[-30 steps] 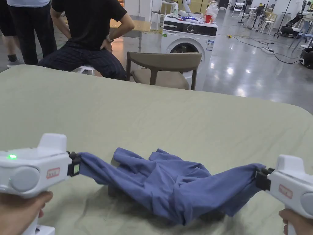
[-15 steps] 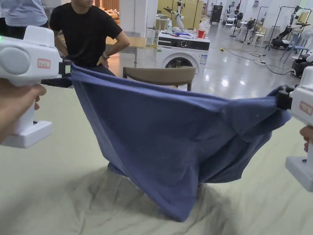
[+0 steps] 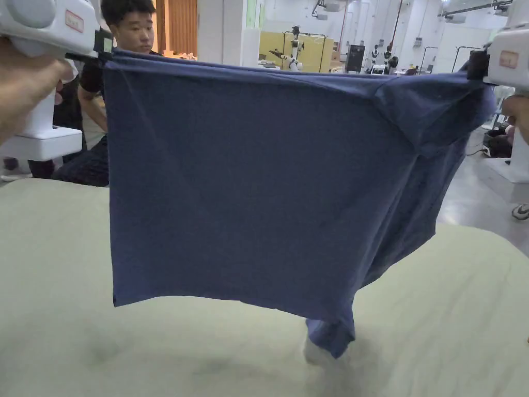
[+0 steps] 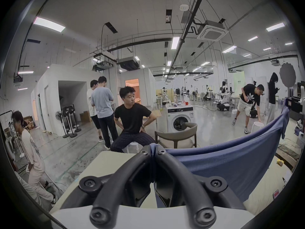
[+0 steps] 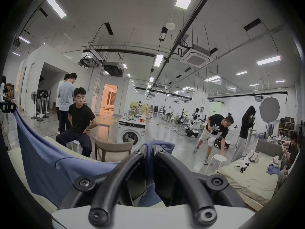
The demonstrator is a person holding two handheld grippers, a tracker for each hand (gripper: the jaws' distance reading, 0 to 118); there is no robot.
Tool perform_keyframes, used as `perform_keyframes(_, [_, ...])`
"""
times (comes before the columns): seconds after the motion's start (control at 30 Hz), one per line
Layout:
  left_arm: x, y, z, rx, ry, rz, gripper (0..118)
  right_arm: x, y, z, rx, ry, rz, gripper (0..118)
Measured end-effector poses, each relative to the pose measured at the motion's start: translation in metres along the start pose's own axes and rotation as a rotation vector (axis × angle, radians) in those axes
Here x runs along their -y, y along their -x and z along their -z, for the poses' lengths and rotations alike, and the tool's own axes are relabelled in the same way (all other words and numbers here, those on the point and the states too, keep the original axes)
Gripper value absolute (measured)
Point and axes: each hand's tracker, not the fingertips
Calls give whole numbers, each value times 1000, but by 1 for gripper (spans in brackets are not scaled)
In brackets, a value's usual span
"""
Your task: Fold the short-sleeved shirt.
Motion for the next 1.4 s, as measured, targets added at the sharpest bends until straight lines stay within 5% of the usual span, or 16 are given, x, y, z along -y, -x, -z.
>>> perform_keyframes(0.37, [-32,-8,0,-31,-36,8,0,-35,0,30,40,-37,-3,5])
perform_keyframes(0.73, [71,-13,9,-11,61,-22,0,48,16,21,3,40,-60,5])
perform_keyframes(1.0, [178,1,-31,47,135,-92,0,135,20,-44,-47,141,-79,5])
perform_keyframes(1.4, [284,21,-176,141,232,-170,0,222,1,-201,-100,272,-73,5])
